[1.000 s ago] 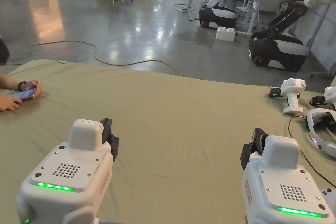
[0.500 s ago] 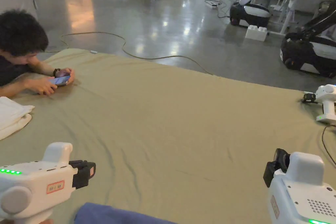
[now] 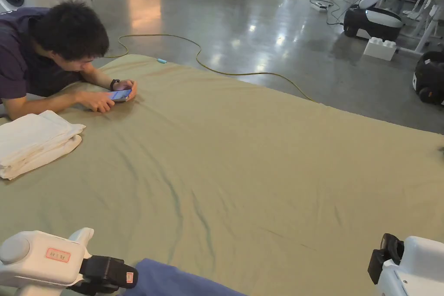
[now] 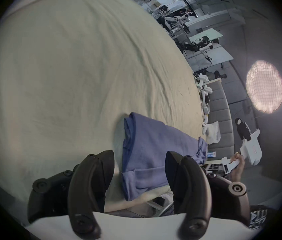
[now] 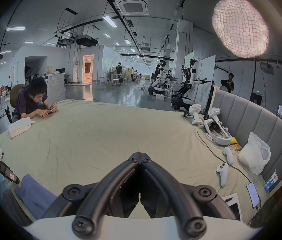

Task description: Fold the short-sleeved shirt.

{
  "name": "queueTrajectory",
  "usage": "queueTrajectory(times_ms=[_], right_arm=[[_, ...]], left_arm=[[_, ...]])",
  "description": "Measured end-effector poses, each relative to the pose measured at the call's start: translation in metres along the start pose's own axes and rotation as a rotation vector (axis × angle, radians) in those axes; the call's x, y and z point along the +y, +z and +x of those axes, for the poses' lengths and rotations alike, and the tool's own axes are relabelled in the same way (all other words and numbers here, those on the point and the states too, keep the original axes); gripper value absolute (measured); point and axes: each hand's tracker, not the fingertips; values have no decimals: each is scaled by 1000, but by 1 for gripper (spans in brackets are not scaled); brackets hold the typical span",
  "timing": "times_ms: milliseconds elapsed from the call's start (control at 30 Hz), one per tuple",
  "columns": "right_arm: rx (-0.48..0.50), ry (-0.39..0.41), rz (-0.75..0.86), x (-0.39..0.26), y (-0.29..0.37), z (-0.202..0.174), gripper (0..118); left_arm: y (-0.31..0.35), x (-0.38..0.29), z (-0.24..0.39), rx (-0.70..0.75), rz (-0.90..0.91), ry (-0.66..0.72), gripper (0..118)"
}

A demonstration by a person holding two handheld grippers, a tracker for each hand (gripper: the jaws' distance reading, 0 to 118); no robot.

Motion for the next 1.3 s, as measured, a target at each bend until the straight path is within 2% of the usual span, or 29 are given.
queueTrajectory(times_ms=[67, 133, 200, 233, 300, 400, 433, 467, 500, 567, 667, 733, 867, 1000, 1100, 1267, 1300], right_arm=[[1, 7, -9, -1, -2, -3, 0], [3, 18, -17, -2, -2, -4, 0], [1, 23, -22, -4, -2, -6, 0], [0, 25, -25, -4, -2, -7, 0], [-9, 14, -33, -6, -2, -7, 0], [2, -2, -44, -6, -3, -8, 0], [5, 3, -47, -7, -4, -9, 0], [8, 8, -48, -7, -4, -11, 0], [11, 10, -49, -7, -5, -12, 0], [20, 14, -53, -8, -5, -13, 0], [29, 11, -55, -8, -4, -13, 0], [32, 13, -55, -9, -4, -14, 0], [40, 15, -59, -9, -2, -12, 0], [38, 8, -54, -9, 0, -7, 0], [39, 4, -51, -9, -1, -3, 0], [49, 4, -47, -9, -4, 1, 0], [51, 3, -47, -9, -5, 1, 0]], left_arm=[[-11, 4, -10, -7, -37, 55, 68], [-20, 5, -21, -85, -75, 73, 68], [-26, 3, -24, -162, -52, 94, 68], [-18, -6, -1, -190, -40, 144, 67], [-30, -11, -4, -279, -69, 205, 67], [-48, -24, -11, -329, -45, 233, 64], [-51, -28, -6, -319, -47, 219, 60], [-54, -33, 0, -317, -53, 197, 49], [-48, -15, -12, -305, -67, 178, 28], [-57, -20, -6, -217, -113, 153, 19], [-54, -32, 10, -219, -61, 150, 15], [-49, -32, 23, -131, -32, 101, 14], [-34, -20, 49, -87, -12, 35, 13], [-12, -16, 61, -61, 27, -31, 12], [6, -6, 46, -24, 59, -51, 12], [62, 6, 42, 119, 135, -56, 12], [71, -5, 64, 176, 153, -75, 12]])
